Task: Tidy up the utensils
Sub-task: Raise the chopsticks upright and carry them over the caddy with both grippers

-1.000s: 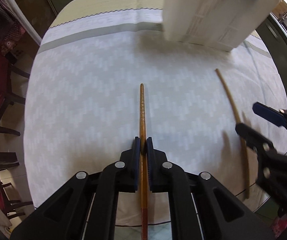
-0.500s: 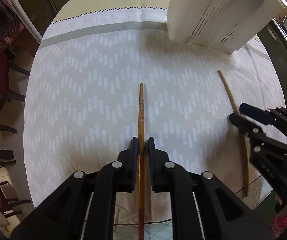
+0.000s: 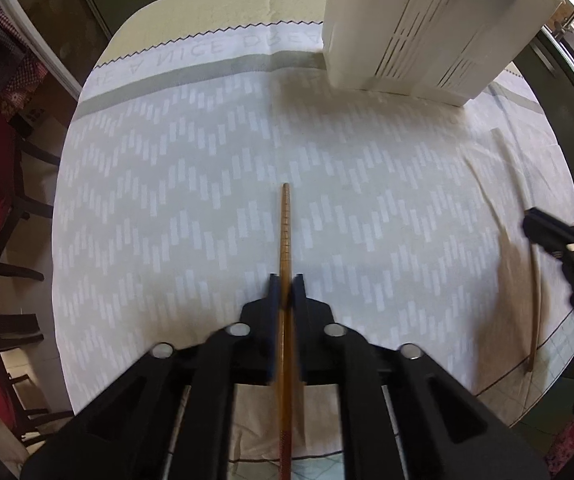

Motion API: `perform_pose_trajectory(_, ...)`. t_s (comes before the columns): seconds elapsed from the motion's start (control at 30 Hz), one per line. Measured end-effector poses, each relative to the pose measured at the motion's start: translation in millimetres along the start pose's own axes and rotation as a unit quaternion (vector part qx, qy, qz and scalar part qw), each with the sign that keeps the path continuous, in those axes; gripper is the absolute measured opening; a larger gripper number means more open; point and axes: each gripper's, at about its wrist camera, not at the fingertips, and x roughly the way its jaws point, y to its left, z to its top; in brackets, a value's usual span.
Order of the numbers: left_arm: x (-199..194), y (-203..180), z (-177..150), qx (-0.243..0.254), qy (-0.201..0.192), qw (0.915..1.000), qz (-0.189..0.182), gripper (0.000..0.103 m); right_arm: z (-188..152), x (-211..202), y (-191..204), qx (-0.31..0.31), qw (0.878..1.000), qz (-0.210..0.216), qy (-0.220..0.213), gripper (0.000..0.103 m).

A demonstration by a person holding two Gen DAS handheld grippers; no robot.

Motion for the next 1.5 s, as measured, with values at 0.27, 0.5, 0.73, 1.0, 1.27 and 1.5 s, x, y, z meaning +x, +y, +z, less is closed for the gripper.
perform_pose_trajectory(0.27,-18,8,6,-0.005,-0.023,0.9995,-0.020,0.006,-11,-55,-15,0.024,0.997,0.017,-0.070,0.007)
perform_pose_trajectory(0.5,-69,7,1,0.006,-0.089,0.9956,-0.030,0.006,-22,-91,-32,0.051,0.991,0.026,-0.120,0.007)
perform_pose_trajectory(0.73,-117,8,-17,0.012,-0.164,0.9857,-0.035,0.006,-36,-119,-43,0.066,0.986,0.020,-0.152,0.007)
perform_pose_trajectory(1.0,-151,-3,-29,0.035,-0.221,0.9740,-0.037,0.006,-42,-125,-47,0.071,0.984,0.014,-0.164,0.007)
perform_pose_trajectory(1.27,-156,-12,-34,0.050,-0.236,0.9699,-0.036,0.006,-46,-131,-48,0.072,0.980,0.004,-0.186,0.007)
perform_pose_trajectory(1.5,-161,-11,-37,0.053,-0.241,0.9683,-0.039,0.006,-47,-135,-51,0.071,0.979,-0.001,-0.191,0.007)
